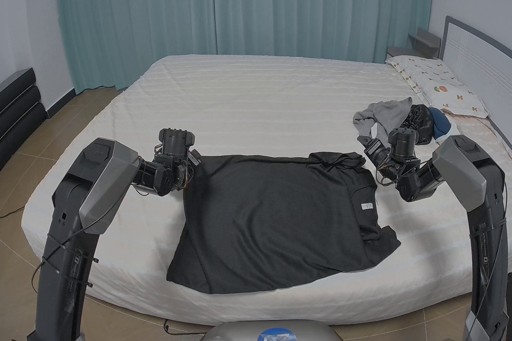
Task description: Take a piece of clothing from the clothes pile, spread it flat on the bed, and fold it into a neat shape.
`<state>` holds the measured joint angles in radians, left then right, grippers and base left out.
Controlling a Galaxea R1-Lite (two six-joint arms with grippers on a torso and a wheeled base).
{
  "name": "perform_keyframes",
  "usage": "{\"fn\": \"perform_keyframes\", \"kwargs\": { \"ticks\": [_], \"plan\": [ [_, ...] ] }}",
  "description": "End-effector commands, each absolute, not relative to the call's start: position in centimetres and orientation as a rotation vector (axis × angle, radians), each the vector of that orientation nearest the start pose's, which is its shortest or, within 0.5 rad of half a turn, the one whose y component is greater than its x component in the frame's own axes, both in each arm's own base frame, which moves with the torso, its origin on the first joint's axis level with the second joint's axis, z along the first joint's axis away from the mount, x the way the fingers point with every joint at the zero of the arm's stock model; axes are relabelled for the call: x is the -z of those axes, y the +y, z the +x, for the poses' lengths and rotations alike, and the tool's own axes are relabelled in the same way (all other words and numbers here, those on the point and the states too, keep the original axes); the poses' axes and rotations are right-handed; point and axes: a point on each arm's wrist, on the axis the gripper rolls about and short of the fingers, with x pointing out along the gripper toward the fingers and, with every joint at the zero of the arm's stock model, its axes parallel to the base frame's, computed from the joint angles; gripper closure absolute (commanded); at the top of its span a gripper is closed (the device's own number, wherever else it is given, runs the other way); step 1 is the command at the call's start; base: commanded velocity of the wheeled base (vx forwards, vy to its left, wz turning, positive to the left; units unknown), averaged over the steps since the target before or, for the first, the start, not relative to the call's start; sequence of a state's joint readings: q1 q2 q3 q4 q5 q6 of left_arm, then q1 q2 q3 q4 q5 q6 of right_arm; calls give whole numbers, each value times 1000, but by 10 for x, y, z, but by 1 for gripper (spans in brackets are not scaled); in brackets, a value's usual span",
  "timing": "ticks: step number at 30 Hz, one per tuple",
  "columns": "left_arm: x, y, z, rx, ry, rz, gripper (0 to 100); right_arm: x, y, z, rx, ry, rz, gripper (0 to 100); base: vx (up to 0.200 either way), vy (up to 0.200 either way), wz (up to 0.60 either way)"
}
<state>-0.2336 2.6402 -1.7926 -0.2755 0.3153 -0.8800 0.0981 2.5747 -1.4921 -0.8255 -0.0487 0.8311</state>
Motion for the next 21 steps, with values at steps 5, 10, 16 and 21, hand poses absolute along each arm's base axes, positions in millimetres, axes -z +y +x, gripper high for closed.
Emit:
{"fn": "perform_keyframes", "kwargs": {
  "ticks": [5,10,16,21],
  "plan": [
    [-22,-104,471,-212,691,-720,0,-30,36,459,14,374,826,0,0,0,0],
    [-41,-95,454,-150,730,-760,0,-40,31,443,-2,407,886,0,0,0,0],
    [-56,-79,448,-176,709,-818,0,-44,26,415,-34,482,905,0,0,0,0],
    [-49,-76,430,-185,717,-831,0,-40,28,384,-74,514,895,0,0,0,0]
  ]
}}
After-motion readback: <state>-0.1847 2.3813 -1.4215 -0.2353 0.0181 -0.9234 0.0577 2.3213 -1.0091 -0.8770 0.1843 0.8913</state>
